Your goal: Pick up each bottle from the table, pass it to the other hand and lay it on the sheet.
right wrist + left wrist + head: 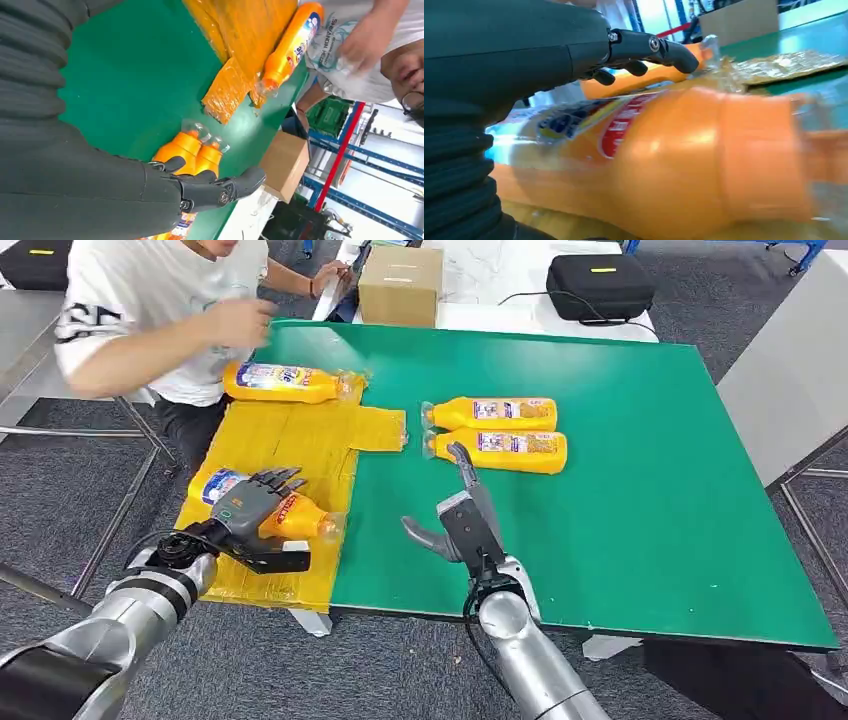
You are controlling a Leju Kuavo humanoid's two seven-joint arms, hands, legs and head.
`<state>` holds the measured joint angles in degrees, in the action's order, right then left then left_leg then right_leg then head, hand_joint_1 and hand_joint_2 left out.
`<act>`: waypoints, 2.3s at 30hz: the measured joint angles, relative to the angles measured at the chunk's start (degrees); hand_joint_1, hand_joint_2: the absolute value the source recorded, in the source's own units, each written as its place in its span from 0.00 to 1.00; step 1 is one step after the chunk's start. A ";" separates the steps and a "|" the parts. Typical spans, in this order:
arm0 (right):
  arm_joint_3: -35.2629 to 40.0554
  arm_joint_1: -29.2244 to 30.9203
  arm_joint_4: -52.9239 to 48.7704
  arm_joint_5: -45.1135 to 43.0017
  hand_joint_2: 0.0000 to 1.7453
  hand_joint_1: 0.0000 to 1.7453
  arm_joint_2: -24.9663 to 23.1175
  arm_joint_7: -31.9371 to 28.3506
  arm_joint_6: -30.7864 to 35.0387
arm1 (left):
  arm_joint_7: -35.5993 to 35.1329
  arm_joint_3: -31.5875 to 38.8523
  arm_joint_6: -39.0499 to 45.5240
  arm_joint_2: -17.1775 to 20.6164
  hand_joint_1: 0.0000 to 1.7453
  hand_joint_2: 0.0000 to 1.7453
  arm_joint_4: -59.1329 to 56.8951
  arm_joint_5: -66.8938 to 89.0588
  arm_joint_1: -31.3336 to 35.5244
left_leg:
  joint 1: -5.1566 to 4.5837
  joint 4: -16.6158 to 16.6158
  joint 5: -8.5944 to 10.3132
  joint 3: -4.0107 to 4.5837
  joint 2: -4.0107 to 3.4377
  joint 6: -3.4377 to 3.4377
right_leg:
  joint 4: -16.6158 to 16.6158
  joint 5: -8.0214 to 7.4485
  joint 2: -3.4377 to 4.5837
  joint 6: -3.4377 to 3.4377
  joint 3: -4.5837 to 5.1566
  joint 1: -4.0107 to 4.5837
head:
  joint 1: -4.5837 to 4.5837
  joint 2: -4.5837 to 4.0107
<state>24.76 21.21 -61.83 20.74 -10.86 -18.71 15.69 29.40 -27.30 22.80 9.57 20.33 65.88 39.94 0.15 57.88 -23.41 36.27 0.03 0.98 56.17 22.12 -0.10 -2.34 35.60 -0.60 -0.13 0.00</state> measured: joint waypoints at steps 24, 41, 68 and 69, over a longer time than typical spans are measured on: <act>-0.55 -0.03 -0.02 2.08 1.00 0.00 1.71 0.81 3.06 | 10.77 15.77 -29.12 -4.20 0.00 1.00 31.67 -61.07 -18.12 | -0.01 0.00 -0.01 0.10 -0.10 -0.04 | -0.03 -0.01 0.02 -0.01 0.17 -0.01 | 0.00 0.00; -1.68 -2.63 0.89 17.01 1.00 0.00 4.15 12.43 6.47 | 2.82 23.36 -28.99 -16.30 0.00 1.00 30.51 -58.86 -17.60 | -0.02 0.01 -0.04 0.15 -0.07 -0.02 | -0.05 -0.01 0.01 -0.01 0.22 0.00 | 0.02 0.00; -0.72 -1.34 8.18 40.79 1.00 0.00 10.91 27.45 -4.00 | -0.20 21.48 -29.92 -18.60 0.00 1.00 30.60 -59.06 -17.87 | -0.05 0.01 -0.01 0.01 0.05 0.04 | -0.07 -0.02 -0.01 -0.03 -0.05 -0.03 | 0.02 0.00; -0.57 -0.99 8.53 41.91 1.00 0.00 11.06 28.15 -4.15 | -0.22 21.51 -29.97 -18.60 0.00 1.00 30.64 -59.14 -17.97 | -0.05 0.01 -0.01 0.01 0.06 0.04 | -0.07 -0.02 -0.01 -0.03 -0.05 -0.03 | 0.00 0.00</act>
<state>24.20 20.22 -53.31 62.65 0.20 9.45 11.54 29.18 -5.79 -7.17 -9.03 50.97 6.73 21.97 0.10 57.88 -23.41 36.28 0.09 1.03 56.10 22.10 -0.11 -2.37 35.55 -0.64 -0.13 0.00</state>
